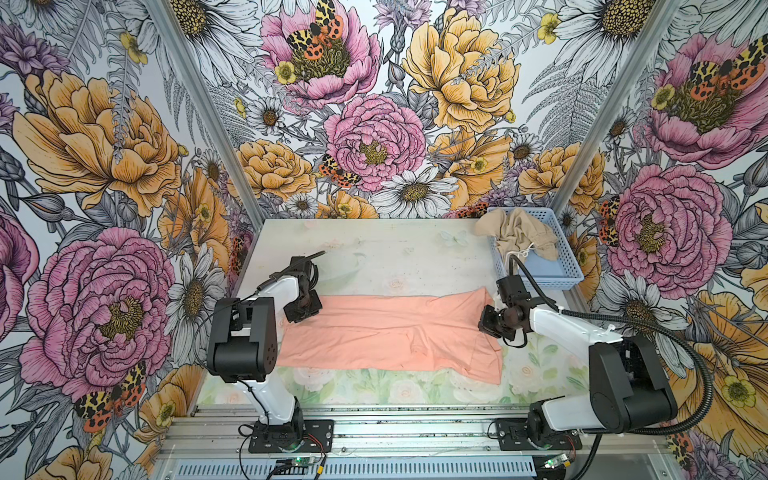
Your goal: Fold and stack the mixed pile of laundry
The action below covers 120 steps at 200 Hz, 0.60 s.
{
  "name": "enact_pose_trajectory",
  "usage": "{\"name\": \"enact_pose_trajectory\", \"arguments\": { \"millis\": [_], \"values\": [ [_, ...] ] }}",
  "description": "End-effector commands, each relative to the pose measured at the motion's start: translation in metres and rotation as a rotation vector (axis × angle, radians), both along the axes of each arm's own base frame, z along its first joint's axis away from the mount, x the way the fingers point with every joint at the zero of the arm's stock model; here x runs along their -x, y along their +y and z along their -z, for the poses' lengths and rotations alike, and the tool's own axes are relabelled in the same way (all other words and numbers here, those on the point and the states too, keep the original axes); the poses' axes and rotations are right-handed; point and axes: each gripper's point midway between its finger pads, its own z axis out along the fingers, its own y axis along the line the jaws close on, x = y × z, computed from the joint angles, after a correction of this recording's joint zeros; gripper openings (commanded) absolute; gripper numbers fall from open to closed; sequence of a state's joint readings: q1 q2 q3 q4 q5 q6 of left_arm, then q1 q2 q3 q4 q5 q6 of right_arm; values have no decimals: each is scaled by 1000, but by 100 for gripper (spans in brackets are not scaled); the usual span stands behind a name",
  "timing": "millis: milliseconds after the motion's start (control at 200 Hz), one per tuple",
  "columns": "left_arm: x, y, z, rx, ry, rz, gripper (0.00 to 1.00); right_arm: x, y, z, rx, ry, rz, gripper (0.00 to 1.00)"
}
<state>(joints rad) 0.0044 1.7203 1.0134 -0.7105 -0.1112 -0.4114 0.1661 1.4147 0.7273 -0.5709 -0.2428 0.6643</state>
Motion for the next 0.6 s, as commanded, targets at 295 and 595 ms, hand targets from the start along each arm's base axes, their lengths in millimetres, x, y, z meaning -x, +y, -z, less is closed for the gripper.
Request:
{"name": "enact_pose_trajectory", "arguments": {
  "millis": [295,595],
  "values": [
    [14,5,8,-4,51,4,33,6,-13,5,59,28,1,1],
    [-12,-14,-53,-24,-117,69,51,-21,-13,-52,70,-104,0,29]
  ]
}}
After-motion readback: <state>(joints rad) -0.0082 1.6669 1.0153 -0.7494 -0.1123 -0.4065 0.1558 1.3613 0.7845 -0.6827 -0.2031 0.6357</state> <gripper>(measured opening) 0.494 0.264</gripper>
